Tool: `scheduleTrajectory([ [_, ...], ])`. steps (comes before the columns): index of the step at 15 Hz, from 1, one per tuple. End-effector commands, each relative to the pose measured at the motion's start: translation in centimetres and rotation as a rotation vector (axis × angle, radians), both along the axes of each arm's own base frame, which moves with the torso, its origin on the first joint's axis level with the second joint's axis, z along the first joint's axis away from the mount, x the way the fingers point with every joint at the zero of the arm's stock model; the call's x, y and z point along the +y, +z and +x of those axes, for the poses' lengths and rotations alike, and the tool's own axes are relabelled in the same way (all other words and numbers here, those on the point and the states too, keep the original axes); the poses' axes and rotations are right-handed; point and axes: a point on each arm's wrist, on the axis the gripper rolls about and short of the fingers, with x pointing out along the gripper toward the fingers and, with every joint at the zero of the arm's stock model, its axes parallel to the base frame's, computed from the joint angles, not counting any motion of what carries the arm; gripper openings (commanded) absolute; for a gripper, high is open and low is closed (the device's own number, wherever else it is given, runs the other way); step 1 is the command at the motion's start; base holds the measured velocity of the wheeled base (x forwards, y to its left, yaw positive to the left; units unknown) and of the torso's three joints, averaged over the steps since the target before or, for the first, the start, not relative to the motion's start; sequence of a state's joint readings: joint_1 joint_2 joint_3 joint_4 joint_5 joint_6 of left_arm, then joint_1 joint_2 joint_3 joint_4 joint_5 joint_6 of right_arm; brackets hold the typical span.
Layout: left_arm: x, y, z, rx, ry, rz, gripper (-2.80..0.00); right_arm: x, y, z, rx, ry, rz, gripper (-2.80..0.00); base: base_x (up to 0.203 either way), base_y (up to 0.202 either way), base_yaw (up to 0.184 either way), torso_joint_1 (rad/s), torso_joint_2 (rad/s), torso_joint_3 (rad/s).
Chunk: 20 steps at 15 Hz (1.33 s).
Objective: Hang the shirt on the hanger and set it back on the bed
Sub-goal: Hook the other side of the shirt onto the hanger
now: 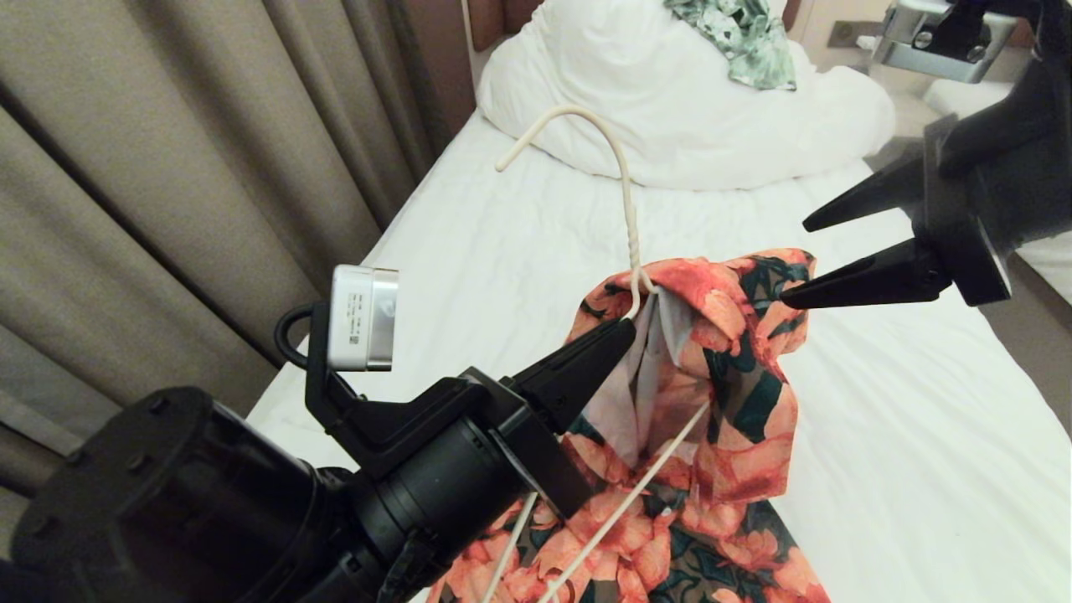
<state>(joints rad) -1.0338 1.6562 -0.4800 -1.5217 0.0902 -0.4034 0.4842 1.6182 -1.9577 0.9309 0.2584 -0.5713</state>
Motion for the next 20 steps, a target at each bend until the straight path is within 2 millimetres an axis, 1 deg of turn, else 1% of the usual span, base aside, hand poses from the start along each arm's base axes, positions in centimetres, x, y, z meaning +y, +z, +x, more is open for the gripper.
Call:
scheduleTrajectory([
  [1, 0.1, 0.2, 0.0, -0.005, 0.001, -0.012, -2.8, 0.3, -0.9, 1.6, -0.02, 0.05, -0.069, 0.0, 0.0, 0.0, 0.0, 0.0, 0.0, 0.0],
  [3, 0.1, 0.2, -0.1, -0.005, -0.002, -0.012, -2.8, 0.3, -1.0, 2.1, -0.078, 0.087, -0.117, 0.0, 0.0, 0.0, 0.0, 0.0, 0.0, 0.0],
  [5, -0.2, 0.0, -0.6, -0.001, -0.026, -0.007, -2.8, 0.4, -0.9, 2.7, -0.131, 0.105, -0.134, 0.0, 0.0, 0.0, 0.0, 0.0, 0.0, 0.0],
  [7, -0.4, -0.3, -1.1, 0.008, -0.047, 0.005, -2.8, 0.8, -1.0, 2.3, -0.135, 0.133, -0.144, 0.0, 0.0, 0.0, 0.0, 0.0, 0.0, 0.0],
  [8, -0.6, -0.4, -1.3, 0.009, -0.057, 0.01, -2.8, 1.1, -1.1, 2.0, -0.132, 0.15, -0.149, 0.0, 0.0, 0.0, 0.0, 0.0, 0.0, 0.0],
  [11, -0.7, -0.7, -1.5, 0.015, -0.065, 0.019, -2.8, 1.6, -1.2, 0.1, -0.086, 0.21, -0.173, 0.0, 0.0, 0.0, 0.0, 0.0, 0.0, 0.0],
  [13, -0.6, -0.5, -1.7, 0.011, -0.07, 0.015, -2.8, 1.9, -1.7, -0.6, -0.043, 0.245, -0.194, 0.0, 0.0, 0.0, 0.0, 0.0, 0.0, 0.0],
  [15, -0.6, -0.5, -1.9, 0.009, -0.076, 0.013, -2.8, 2.3, -2.6, -0.6, -0.009, 0.262, -0.212, 0.0, 0.0, 0.0, 0.0, 0.0, 0.0, 0.0],
  [18, -0.4, -0.3, -2.4, 0.001, -0.102, 0.01, -2.8, 3.4, -3.5, 0.2, 0.014, 0.291, -0.234, 0.0, 0.0, 0.0, 0.0, 0.0, 0.0, 0.0],
  [20, -0.3, -0.3, -2.6, -0.002, -0.114, 0.012, -2.8, 4.1, -4.0, 0.4, 0.022, 0.315, -0.244, 0.0, 0.0, 0.0, 0.0, 0.0, 0.0, 0.0],
])
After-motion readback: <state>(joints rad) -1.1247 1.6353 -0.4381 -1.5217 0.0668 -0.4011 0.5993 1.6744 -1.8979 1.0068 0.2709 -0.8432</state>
